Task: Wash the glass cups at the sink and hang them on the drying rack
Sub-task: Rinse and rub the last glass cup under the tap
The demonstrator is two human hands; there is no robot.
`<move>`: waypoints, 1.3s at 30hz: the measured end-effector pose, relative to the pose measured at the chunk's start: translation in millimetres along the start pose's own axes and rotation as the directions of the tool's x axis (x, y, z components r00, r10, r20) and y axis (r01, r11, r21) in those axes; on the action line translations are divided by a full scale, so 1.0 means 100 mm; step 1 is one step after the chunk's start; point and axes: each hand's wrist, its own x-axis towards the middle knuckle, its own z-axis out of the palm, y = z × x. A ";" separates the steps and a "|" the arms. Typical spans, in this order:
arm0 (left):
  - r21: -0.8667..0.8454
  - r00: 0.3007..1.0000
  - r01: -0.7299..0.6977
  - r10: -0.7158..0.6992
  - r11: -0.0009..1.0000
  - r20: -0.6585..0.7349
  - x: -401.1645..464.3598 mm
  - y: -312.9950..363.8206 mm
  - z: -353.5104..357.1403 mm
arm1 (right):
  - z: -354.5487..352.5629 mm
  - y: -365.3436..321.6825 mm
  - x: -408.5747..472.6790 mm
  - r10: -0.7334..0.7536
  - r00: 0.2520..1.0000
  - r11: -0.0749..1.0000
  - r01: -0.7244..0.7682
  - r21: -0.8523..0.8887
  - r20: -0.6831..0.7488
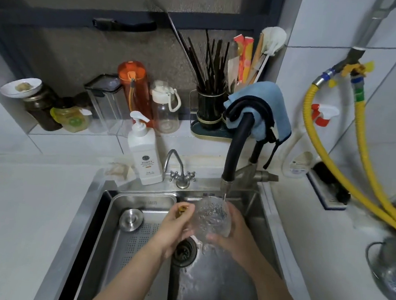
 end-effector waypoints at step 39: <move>-0.099 0.998 -0.057 0.055 0.993 -0.017 0.04 -0.04 -0.02 | 0.01 0.04 0.13 -0.062 0.998 0.992 0.062 0.110 -0.005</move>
